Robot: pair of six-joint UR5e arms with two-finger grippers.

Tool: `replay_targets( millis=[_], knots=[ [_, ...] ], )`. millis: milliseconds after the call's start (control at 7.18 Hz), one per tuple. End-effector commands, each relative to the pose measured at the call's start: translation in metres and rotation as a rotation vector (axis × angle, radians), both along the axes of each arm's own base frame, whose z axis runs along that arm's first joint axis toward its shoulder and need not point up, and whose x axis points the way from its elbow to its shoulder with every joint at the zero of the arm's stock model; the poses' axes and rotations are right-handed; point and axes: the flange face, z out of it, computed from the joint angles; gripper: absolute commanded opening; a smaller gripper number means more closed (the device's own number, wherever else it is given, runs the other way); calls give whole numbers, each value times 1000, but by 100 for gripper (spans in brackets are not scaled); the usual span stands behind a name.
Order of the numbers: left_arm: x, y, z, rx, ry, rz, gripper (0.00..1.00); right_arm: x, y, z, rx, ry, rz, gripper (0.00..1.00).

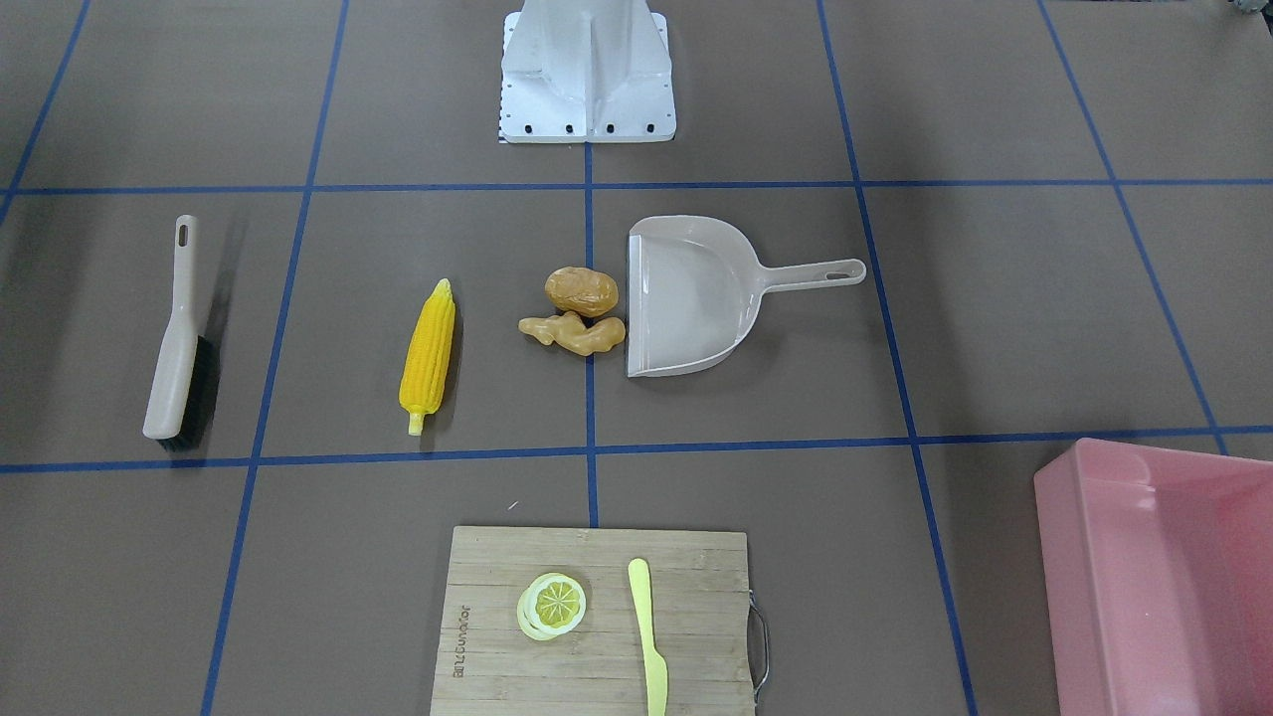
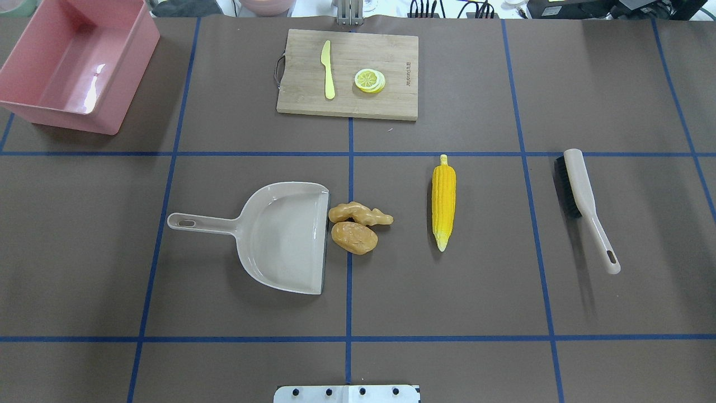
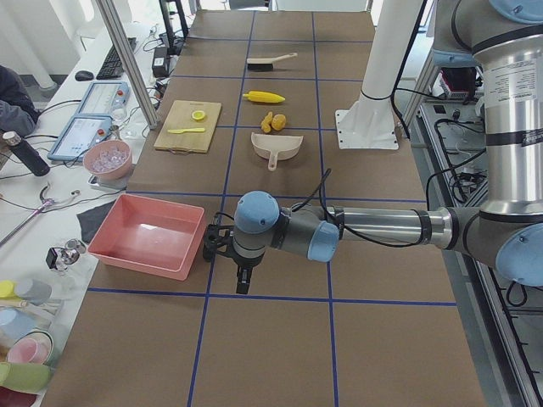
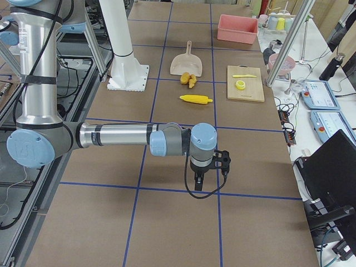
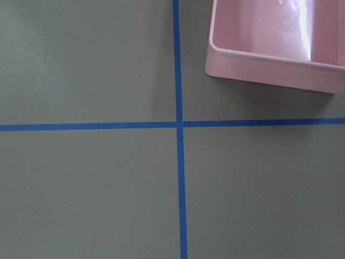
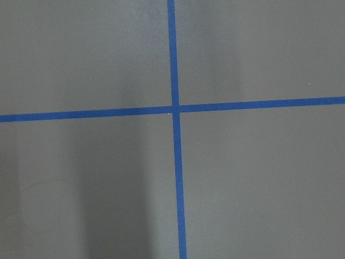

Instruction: Sweep and dump trash into bin

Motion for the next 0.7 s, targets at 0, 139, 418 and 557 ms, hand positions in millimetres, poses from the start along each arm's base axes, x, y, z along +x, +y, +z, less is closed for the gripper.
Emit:
replay_targets(
  millis=[0,139,418,557],
  knots=[
    [16,-6,-6,1,-1,36,99,0,-2,0,2,5,-1,100],
    [23,-7,-6,-1,-1,51,99,0,0,-1,2,5,-1,100],
    [23,-6,-7,0,-2,52,99,0,0,2,-1,6,0,100],
    [23,-6,-7,2,-2,52,99,0,0,2,-2,6,1,100]
  ],
)
